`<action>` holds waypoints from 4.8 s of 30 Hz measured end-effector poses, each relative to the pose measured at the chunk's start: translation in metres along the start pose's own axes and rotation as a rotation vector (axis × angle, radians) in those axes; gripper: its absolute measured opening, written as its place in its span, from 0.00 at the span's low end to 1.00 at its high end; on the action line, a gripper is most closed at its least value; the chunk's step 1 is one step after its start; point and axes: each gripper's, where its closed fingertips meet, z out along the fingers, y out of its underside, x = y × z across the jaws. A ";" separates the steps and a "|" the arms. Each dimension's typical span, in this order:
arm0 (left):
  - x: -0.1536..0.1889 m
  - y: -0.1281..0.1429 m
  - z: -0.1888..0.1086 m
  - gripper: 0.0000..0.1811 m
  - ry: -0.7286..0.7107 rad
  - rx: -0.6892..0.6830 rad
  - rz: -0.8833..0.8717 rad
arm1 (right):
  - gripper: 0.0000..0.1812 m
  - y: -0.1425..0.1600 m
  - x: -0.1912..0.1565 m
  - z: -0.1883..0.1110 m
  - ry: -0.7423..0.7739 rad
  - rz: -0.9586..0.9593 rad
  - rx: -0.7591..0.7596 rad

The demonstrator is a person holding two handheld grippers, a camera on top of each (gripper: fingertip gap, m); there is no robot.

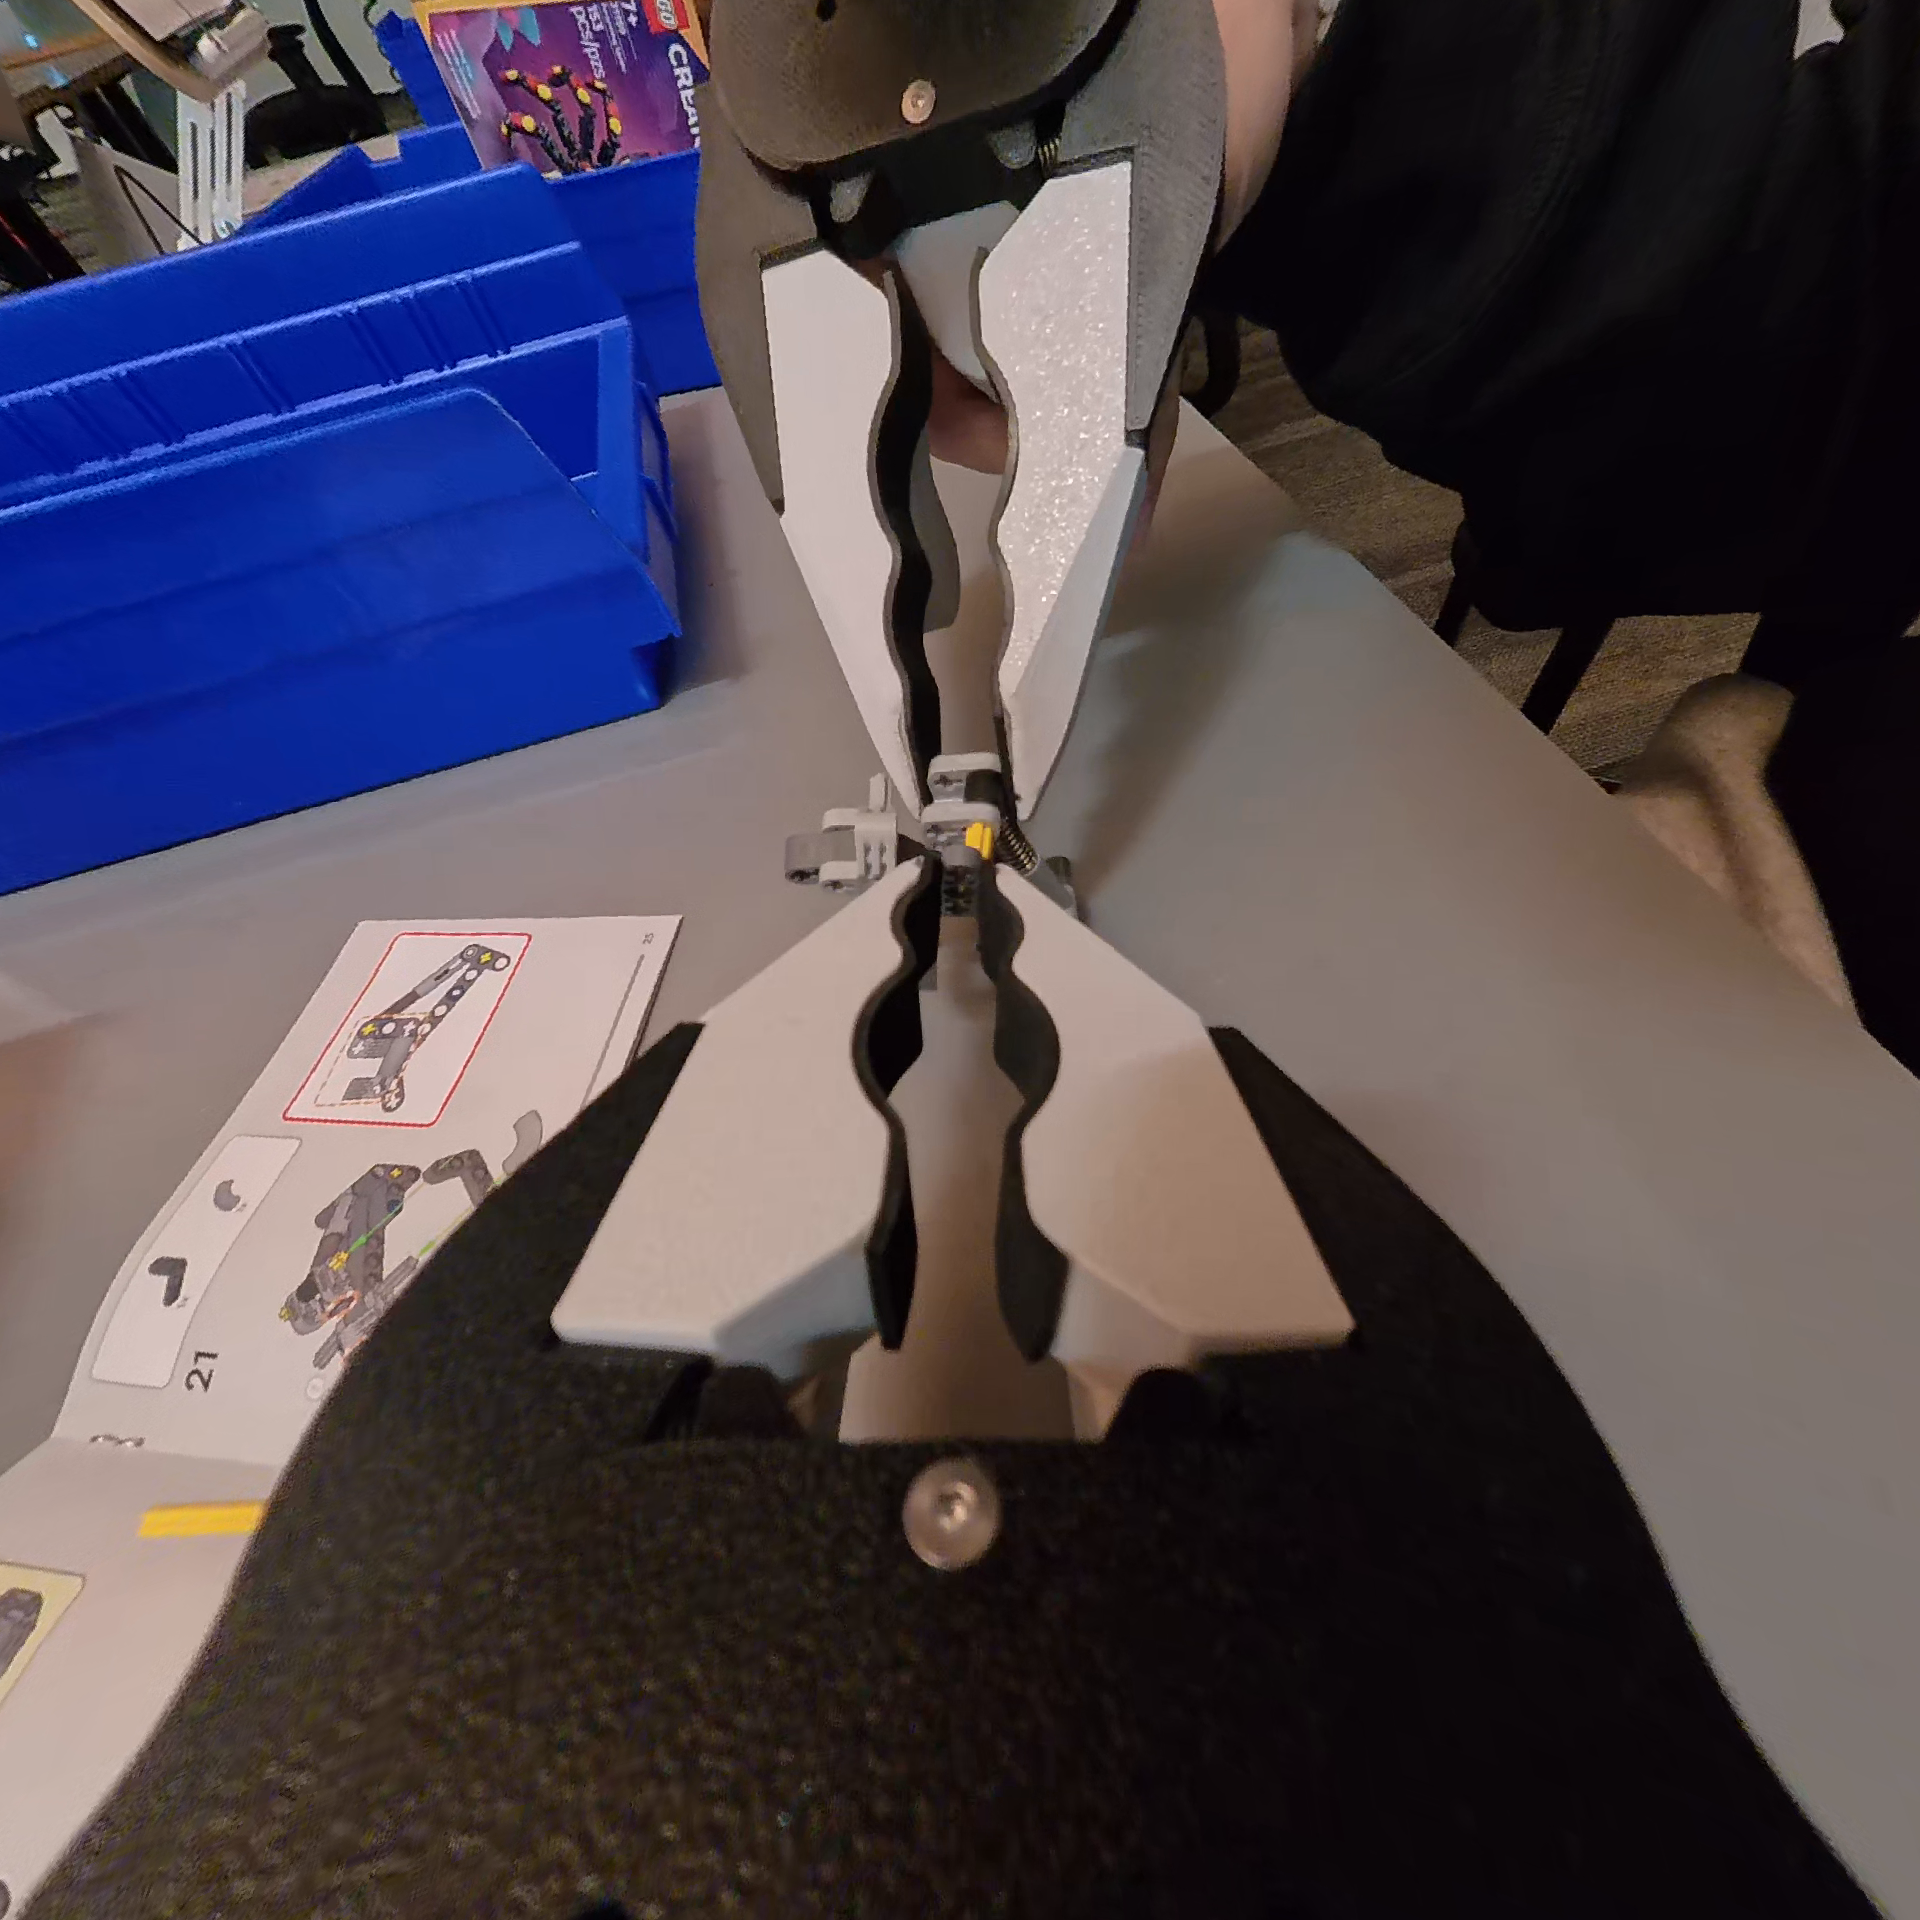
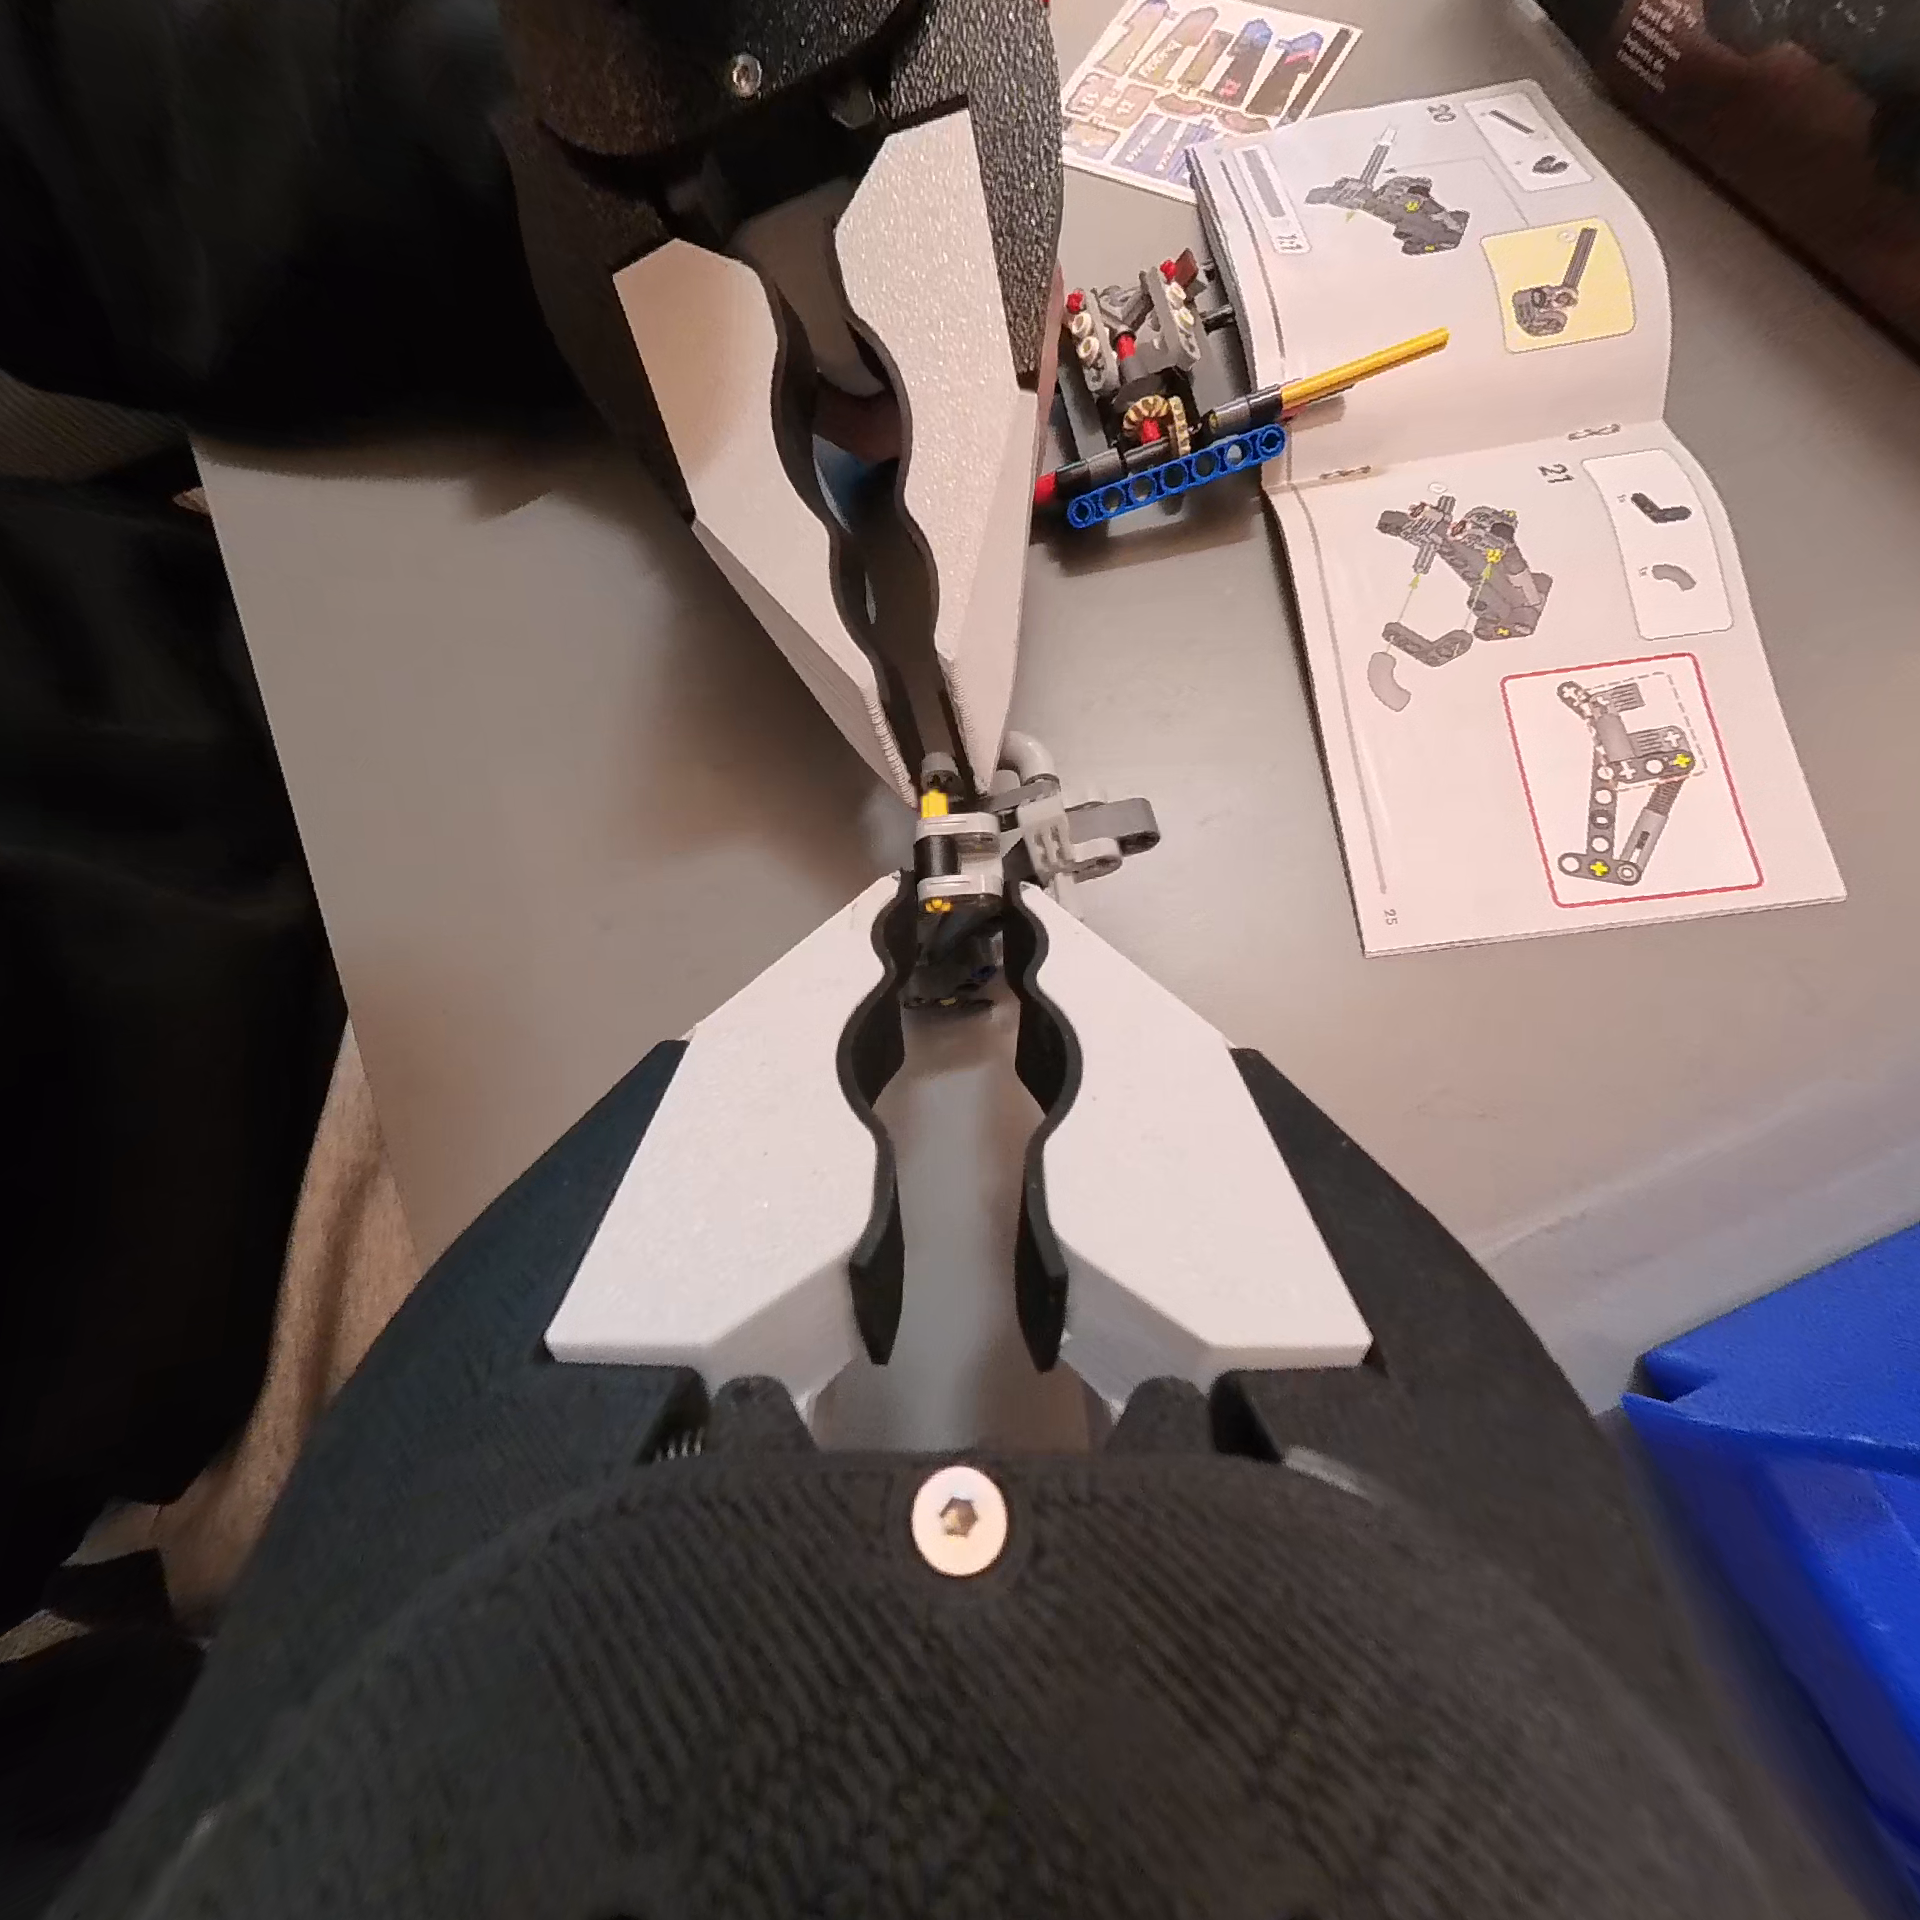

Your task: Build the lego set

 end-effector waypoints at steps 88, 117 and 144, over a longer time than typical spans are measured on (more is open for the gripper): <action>-0.017 0.003 -0.006 0.02 -0.044 0.018 -0.088 | 0.07 -0.011 0.017 0.004 0.086 -0.176 0.173; -0.022 0.008 -0.006 0.02 -0.150 -0.075 0.064 | 0.09 -0.015 0.023 0.007 0.086 -0.158 0.235; -0.023 0.007 -0.008 0.03 -0.125 -0.004 0.016 | 0.07 -0.017 0.022 0.009 0.082 -0.206 0.240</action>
